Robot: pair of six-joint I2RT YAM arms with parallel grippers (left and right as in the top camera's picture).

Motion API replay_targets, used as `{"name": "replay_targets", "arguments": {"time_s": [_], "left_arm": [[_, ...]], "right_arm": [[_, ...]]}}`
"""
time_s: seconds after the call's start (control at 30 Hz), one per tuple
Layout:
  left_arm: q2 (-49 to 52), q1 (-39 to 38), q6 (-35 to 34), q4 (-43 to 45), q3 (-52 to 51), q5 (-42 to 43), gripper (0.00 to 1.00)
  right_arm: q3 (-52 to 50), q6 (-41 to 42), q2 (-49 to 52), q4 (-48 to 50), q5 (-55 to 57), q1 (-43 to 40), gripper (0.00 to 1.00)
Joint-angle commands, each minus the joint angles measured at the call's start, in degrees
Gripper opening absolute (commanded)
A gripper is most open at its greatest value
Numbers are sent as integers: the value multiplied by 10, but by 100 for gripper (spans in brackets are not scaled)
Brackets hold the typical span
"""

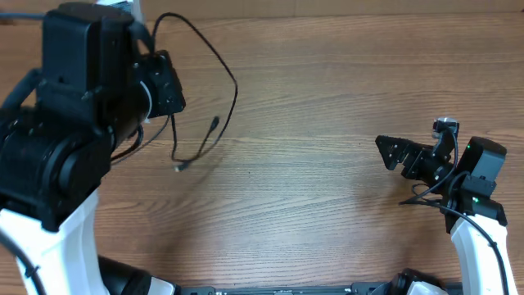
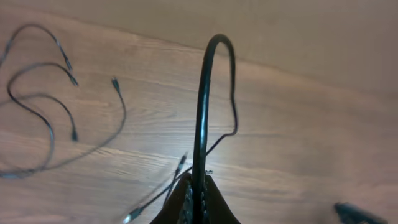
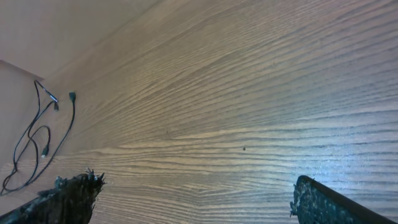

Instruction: Untangle cables

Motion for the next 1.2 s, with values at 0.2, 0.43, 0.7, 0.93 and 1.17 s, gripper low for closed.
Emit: {"name": "replay_targets", "arguments": {"time_s": [0.2, 0.43, 0.7, 0.93, 1.17], "left_arm": [[-35, 0, -153, 1, -4, -45, 4], [-68, 30, -182, 1, -84, -67, 4], [-174, 140, -283, 1, -294, -55, 4], [-258, 235, -307, 1, -461, -59, 4], [-270, 317, -307, 1, -560, -69, 5]], "right_arm": [[5, -4, 1, 1, 3, -4, 100], [5, -5, 1, 1, 3, -4, 100], [5, -5, 1, 3, 3, -4, 100], [5, -5, 1, 3, 3, -4, 100], [5, -4, 1, 2, 3, -4, 100]]}}
